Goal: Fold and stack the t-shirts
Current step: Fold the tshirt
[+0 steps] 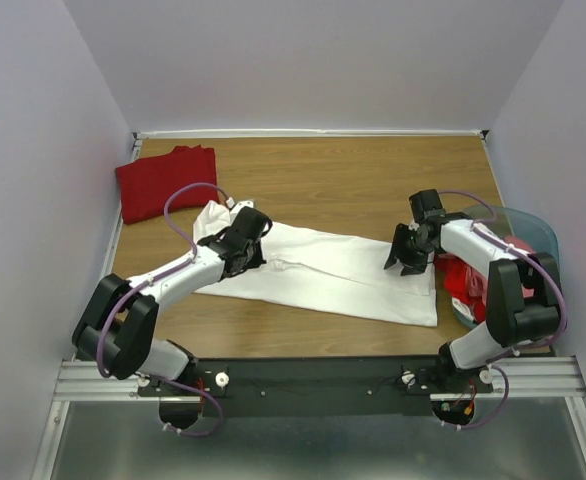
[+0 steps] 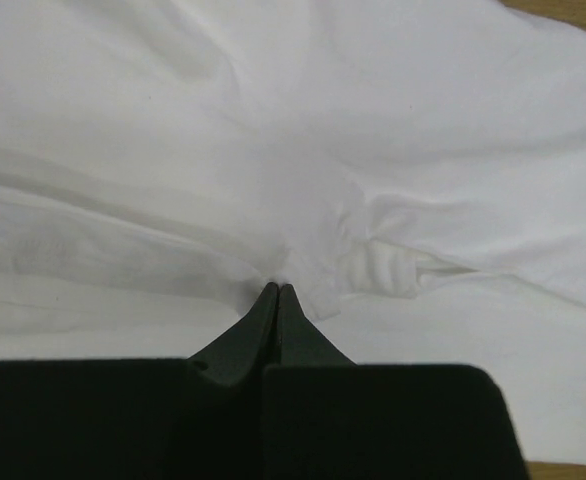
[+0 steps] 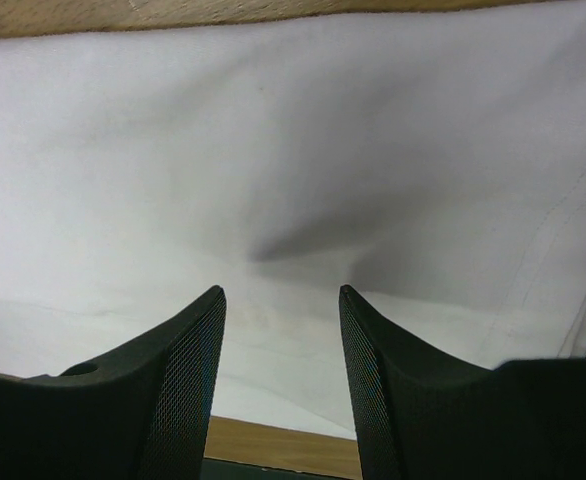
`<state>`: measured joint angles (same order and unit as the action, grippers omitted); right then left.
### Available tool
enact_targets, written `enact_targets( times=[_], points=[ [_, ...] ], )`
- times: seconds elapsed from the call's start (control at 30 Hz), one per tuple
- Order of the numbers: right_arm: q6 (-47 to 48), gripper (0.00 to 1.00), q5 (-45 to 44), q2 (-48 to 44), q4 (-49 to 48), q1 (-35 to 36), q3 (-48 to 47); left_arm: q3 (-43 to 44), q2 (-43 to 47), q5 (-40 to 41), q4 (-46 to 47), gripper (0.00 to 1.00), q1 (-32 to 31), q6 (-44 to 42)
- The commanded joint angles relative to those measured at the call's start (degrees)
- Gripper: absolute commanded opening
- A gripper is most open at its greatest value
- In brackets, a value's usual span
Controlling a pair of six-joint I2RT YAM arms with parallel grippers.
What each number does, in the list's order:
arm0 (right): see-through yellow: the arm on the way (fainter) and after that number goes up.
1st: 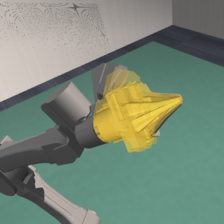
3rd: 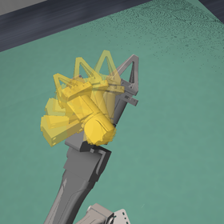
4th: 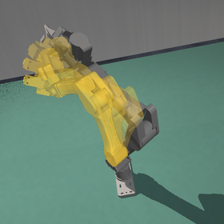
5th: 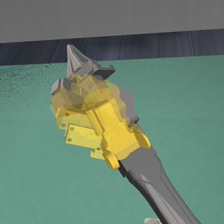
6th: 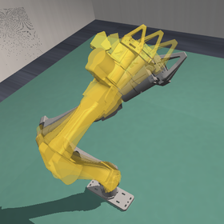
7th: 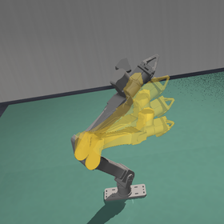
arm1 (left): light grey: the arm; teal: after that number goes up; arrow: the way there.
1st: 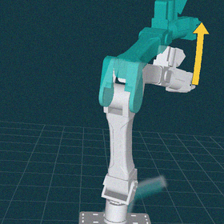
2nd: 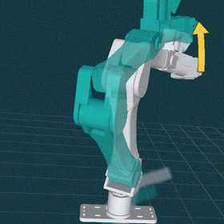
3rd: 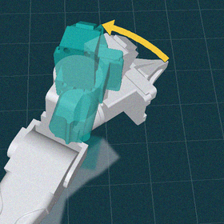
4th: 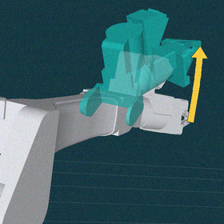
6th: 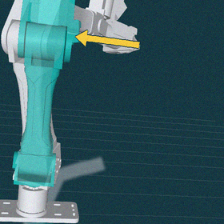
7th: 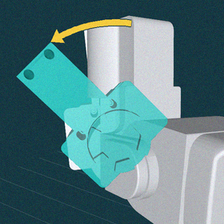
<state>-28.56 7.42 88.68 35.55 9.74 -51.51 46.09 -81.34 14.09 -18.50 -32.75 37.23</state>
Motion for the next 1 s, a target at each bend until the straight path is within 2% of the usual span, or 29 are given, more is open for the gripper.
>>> enact_targets(
  times=[0.0,0.07,0.13,0.27,0.33,0.43,0.57,0.73,0.87,0.97],
  points=[
    [-0.71,0.57,0.31,1.23,-0.83,1.07,-1.76,-1.69,3.73,2.00,-4.26,0.00,-0.82,4.86],
    [-0.80,0.57,0.23,1.49,-0.92,1.42,-1.84,-2.31,5.74,1.21,-5.31,0.09,-1.43,5.92],
    [-0.80,0.57,0.23,2.01,-1.01,1.69,-1.93,-3.10,8.37,-0.19,-5.84,0.38,-2.13,6.97],
    [-0.89,0.57,0.05,2.63,-1.18,1.95,-2.46,-3.28,12.77,-2.31,-7.42,0.53,-2.40,7.50],
    [-0.98,0.58,0.05,2.81,-1.19,2.04,-2.72,-1.45,14.01,-1.61,-8.04,0.62,-2.40,7.07],
    [-1.24,0.58,0.05,2.90,-1.27,2.04,-3.07,1.80,14.11,1.55,-7.08,0.70,-1.97,4.96],
    [-1.41,0.58,0.40,2.90,-1.27,2.13,-3.60,6.11,8.58,4.02,-3.57,0.72,1.81,0.48],
    [-1.59,0.58,0.75,2.28,-1.27,2.22,-3.87,8.67,-1.00,2.96,2.94,0.72,6.38,-4.26],
    [-1.68,0.58,0.58,1.49,-1.19,2.22,-3.52,6.92,-5.31,1.74,5.58,0.72,6.56,-5.15],
    [-1.85,0.58,0.49,1.14,-1.19,2.13,-3.16,2.44,-5.23,1.21,6.90,0.72,6.56,-4.45]
  ],
)
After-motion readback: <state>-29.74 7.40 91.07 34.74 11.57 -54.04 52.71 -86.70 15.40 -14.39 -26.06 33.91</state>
